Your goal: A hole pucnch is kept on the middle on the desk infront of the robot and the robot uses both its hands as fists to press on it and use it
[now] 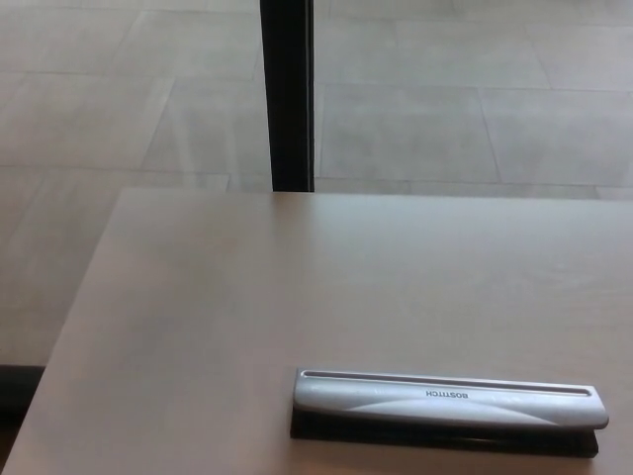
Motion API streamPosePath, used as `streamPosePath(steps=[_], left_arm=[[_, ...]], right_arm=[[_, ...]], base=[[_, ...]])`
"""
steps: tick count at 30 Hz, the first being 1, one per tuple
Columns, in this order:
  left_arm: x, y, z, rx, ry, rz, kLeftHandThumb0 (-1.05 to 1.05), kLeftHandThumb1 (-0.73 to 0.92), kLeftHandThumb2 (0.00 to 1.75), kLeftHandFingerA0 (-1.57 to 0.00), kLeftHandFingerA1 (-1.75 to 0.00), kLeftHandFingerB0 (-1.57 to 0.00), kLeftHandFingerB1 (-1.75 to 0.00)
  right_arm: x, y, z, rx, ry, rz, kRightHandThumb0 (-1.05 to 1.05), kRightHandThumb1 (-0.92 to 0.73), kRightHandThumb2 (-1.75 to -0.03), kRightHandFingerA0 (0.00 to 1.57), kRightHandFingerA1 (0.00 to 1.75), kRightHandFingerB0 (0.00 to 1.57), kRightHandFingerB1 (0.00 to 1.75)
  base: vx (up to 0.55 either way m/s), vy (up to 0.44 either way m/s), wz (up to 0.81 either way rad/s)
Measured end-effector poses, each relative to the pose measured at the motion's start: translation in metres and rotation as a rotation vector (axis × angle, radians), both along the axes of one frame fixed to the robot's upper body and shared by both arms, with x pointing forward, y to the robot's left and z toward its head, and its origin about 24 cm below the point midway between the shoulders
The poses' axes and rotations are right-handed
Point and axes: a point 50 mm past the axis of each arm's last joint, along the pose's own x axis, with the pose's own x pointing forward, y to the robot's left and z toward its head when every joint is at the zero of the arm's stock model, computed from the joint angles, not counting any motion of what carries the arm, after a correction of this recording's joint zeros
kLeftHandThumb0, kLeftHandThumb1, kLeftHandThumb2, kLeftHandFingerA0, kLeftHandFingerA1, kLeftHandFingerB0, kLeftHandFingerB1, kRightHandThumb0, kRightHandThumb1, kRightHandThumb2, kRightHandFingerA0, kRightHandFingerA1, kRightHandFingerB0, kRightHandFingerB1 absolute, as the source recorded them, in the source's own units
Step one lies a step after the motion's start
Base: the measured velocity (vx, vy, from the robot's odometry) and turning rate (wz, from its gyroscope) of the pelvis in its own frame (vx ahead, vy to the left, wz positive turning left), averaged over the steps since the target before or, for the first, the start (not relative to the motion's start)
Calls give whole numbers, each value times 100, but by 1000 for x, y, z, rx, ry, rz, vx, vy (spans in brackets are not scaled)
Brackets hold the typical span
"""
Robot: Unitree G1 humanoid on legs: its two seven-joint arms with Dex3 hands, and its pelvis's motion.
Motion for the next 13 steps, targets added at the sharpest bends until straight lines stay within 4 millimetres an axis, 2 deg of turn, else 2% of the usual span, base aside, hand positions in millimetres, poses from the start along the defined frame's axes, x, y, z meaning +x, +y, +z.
streamPosePath(steps=[1, 2, 3, 4, 5, 6, 7, 8, 9, 10, 11, 12, 13], left_arm=[[-8, 7, -5, -18, 22, 32, -51, 32, 110, -111, -175, -95, -152], [-19, 18, -13, -47, 54, 79, -50, 32, 107, -112, -175, -93, -152], [-27, 24, -18, -67, 71, 111, -49, 36, 107, -118, -175, -93, -159], [-36, 31, -24, -92, 92, 147, -45, 29, 112, -122, -175, -99, -164], [-45, 36, -30, -121, 110, 183, -44, 23, 121, -122, -175, -99, -166], [-53, 40, -36, -147, 126, 211, -44, 23, 121, -122, -175, -99, -166], [-64, 43, -46, -187, 148, 246, -46, 30, 117, -116, -175, -95, -154], [-75, 46, -55, -228, 171, 279, -42, 29, 120, -112, -175, -95, -146], [-85, 47, -65, -267, 192, 311, -44, 35, 117, -115, -175, -96, -145], [-97, 46, -78, -315, 219, 346, -50, 45, 103, -114, -175, -93, -152], [-109, 43, -90, -356, 252, 373, -45, 41, 106, -107, -175, -93, -157], [-122, 39, -104, -398, 301, 397, -51, 42, 101, -100, -171, -95, -156], [-122, 39, -104, -398, 301, 397, -51, 42, 101, -100, -171, -95, -156]], right_arm=[[-5, -3, -3, 21, -1, -29, -41, -59, -105, 82, 164, 75, 109], [-13, -7, -8, 51, -7, -70, -42, -66, -94, 89, 172, 67, 107], [-18, -9, -12, 73, -14, -95, -42, -67, -94, 71, 153, 61, 109], [-23, -11, -18, 100, -22, -124, -48, -77, -82, 40, 121, 53, 105], [-28, -12, -24, 129, -31, -150, -50, -79, -73, 58, 170, 47, 114], [-32, -12, -30, 159, -41, -174, -50, -79, -73, 58, 170, 47, 114], [-38, -11, -39, 200, -56, -205, -49, -80, -71, 37, 117, 52, 97], [-43, -10, -49, 242, -72, -236, -46, -80, -73, 30, 91, 51, 96], [-48, -9, -58, 284, -88, -265, -45, -79, -72, 25, 83, 50, 96], [-53, -6, -70, 337, -106, -301, -46, -80, -72, 42, 133, 53, 102], [-58, -2, -83, 390, -122, -335, -41, -75, -77, 63, 155, 58, 100], [-63, 3, -97, 448, -139, -370, -40, -71, -79, 34, 114, 66, 106], [-63, 3, -97, 448, -139, -370, -40, -71, -79, 34, 114, 66, 106]], base=[[0, 0, 0], [0, 0, 0], [0, 0, 0], [0, 0, 0], [0, 0, 0], [0, 0, 0], [0, 0, 0], [0, 0, 0], [0, 0, 0], [0, 0, 0], [0, 0, 0], [0, 0, 0], [0, 0, 0]])
